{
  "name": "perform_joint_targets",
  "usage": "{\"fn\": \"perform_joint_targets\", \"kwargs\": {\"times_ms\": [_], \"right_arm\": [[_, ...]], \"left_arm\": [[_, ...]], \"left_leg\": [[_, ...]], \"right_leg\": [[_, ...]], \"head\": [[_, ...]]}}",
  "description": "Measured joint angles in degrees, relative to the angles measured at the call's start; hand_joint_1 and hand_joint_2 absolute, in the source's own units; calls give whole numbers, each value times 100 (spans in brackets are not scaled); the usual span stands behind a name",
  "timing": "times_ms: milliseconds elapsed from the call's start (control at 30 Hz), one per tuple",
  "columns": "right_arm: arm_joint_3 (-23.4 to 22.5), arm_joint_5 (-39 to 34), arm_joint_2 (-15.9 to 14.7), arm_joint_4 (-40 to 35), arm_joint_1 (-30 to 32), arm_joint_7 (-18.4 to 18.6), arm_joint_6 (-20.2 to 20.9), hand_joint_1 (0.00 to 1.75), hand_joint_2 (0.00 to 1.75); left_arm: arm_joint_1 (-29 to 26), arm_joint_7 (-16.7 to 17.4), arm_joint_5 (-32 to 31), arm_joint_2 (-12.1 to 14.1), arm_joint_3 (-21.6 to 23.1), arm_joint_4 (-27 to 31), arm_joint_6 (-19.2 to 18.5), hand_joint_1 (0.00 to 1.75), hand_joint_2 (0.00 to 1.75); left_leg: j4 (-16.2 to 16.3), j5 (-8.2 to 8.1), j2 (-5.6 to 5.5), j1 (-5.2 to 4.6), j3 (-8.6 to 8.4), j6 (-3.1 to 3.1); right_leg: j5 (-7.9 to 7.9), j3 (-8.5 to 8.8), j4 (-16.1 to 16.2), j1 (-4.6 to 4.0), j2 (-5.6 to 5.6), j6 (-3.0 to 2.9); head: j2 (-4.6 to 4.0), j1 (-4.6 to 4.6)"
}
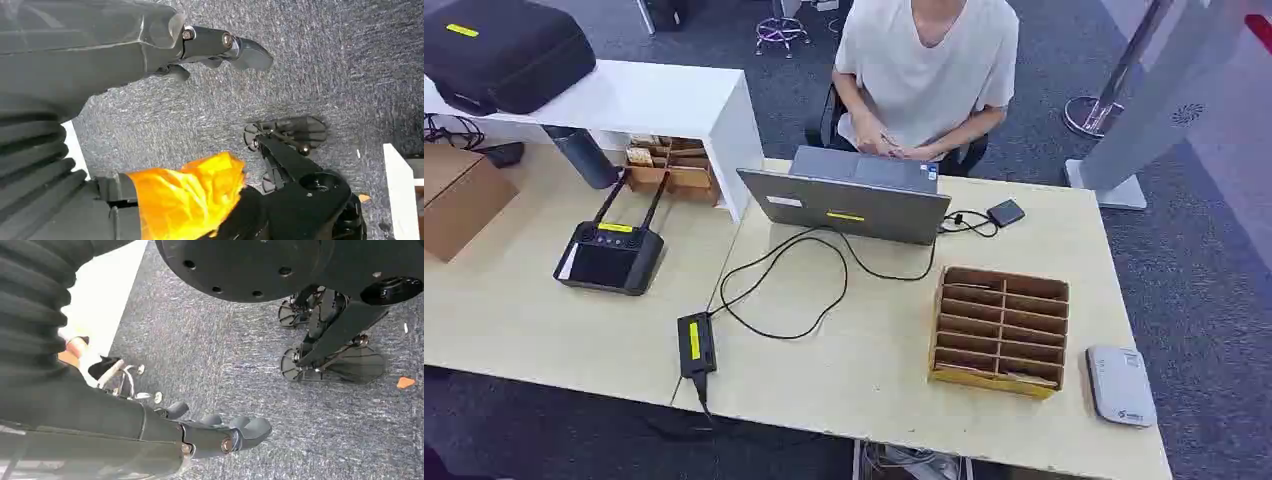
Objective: Pass the card to the sensor for recognition and then transmit it.
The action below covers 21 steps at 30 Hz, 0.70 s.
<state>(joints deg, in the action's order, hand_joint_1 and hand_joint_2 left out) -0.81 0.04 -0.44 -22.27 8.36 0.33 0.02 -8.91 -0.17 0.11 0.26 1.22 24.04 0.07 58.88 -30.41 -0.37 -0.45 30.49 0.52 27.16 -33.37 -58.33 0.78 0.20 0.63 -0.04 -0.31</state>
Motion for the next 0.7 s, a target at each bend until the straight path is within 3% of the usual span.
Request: {"fn": "perform_joint_targets", "kwargs": {"times_ms": [267,367,400,433,533,567,633,667,700], "right_arm": [[-2,0,0,0,-3,0,0,0,175],[-94,0,11,20,-53,-79,-42,0,175],[-120,0,18,31,-75,-109,-74,0,0],[-153,2,22,46,-105,-137,-118,0,0],[-233,11,44,100,-199,-225,-212,0,0],[-282,15,50,125,-231,-247,-243,0,0],[-345,55,70,171,-289,-295,-306,0,0],[-383,63,79,199,-322,-313,-332,0,175],[-437,74,94,227,-352,-339,-374,0,175]], "left_arm": [[4,0,2,0,13,0,0,0,175],[48,-59,300,-7,225,-26,85,0,175],[73,-81,442,-11,284,-42,129,0,175],[94,-124,624,-20,358,-59,185,0,0],[152,-220,1142,-26,596,-92,314,0,0],[171,-254,1308,-26,693,-107,354,0,175],[221,-315,1660,-26,911,-135,431,0,175],[245,-354,1806,-26,1006,-147,472,0,175],[276,-380,1984,-26,1127,-170,509,0,175]], "left_leg": [[0,0,0,0,0,0],[0,0,0,0,1,0],[0,0,1,0,1,0],[0,0,1,0,0,0],[0,0,1,0,0,0],[0,0,1,0,0,0],[0,0,0,0,0,0],[0,0,0,0,0,0],[0,0,1,0,0,0]], "right_leg": [[0,0,0,0,0,0],[0,-1,0,0,0,0],[0,-1,0,0,0,0],[0,0,0,0,0,0],[-1,0,0,0,0,0],[-1,0,0,0,0,0],[-1,0,0,0,0,0],[-1,0,-1,0,0,0],[-1,-1,0,0,0,0]], "head": [[0,0],[0,0],[0,0],[0,0],[0,0],[0,0],[0,0],[0,0],[0,0]]}}
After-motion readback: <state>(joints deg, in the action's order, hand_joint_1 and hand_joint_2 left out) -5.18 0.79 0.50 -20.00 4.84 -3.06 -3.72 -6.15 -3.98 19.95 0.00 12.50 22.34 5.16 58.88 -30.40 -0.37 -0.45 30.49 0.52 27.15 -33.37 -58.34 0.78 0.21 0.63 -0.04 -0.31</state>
